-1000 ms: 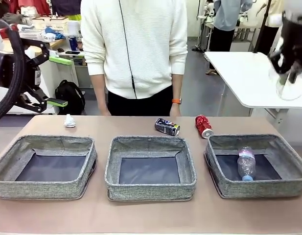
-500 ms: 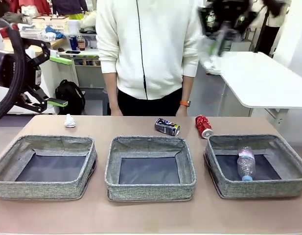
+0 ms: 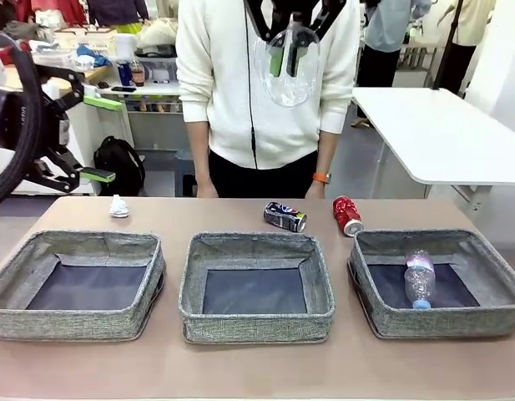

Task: Sort the waste into the appropriate baskets.
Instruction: Pick up the waste item pointed out by the person.

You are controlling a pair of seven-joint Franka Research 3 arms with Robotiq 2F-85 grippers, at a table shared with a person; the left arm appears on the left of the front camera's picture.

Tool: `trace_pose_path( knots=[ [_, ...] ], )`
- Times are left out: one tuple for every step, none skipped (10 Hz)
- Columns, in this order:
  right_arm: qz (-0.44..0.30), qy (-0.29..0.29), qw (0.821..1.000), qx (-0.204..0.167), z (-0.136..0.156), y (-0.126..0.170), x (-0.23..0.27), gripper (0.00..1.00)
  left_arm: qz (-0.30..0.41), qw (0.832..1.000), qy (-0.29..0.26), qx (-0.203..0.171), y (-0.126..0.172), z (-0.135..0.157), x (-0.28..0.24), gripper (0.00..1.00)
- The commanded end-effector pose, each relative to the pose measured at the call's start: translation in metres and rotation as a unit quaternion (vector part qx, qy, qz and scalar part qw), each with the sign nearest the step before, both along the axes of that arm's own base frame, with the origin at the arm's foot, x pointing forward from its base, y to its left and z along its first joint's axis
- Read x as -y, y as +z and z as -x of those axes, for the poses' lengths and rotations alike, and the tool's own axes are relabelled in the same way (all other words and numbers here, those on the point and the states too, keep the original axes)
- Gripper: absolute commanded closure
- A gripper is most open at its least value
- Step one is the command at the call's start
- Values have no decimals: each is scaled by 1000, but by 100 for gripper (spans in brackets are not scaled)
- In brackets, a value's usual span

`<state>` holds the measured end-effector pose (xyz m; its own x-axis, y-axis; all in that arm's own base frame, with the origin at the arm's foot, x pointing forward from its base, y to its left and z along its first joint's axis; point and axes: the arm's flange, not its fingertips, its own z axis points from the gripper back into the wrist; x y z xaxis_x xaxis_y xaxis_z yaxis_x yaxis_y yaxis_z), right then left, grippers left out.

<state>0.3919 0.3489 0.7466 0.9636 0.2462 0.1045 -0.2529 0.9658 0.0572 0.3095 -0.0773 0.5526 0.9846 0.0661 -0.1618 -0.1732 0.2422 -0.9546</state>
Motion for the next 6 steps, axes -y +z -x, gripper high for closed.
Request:
trace_pose_path(
  knots=[
    [22, -15, 1000, 0, -10, 23, -14, 80, 11, 1000, 2, -5, 3, 0, 2, 0],
    [29, -17, 999, -1, -13, 21, -15, 80, 11, 1000, 2, -5, 3, 0, 2, 0],
    [32, -19, 999, -7, -16, 20, -15, 80, 11, 1000, 2, -5, 3, 0, 2, 0],
    [34, -32, 999, -13, -20, 19, -10, 80, 11, 1000, 2, -5, 3, 0, 2, 0],
    [19, -3, 1000, -2, -9, 5, -4, 80, 11, 1000, 2, -5, 3, 0, 2, 0],
    [19, -3, 1000, -2, -9, 5, -4, 80, 11, 1000, 2, -5, 3, 0, 2, 0]
  ],
)
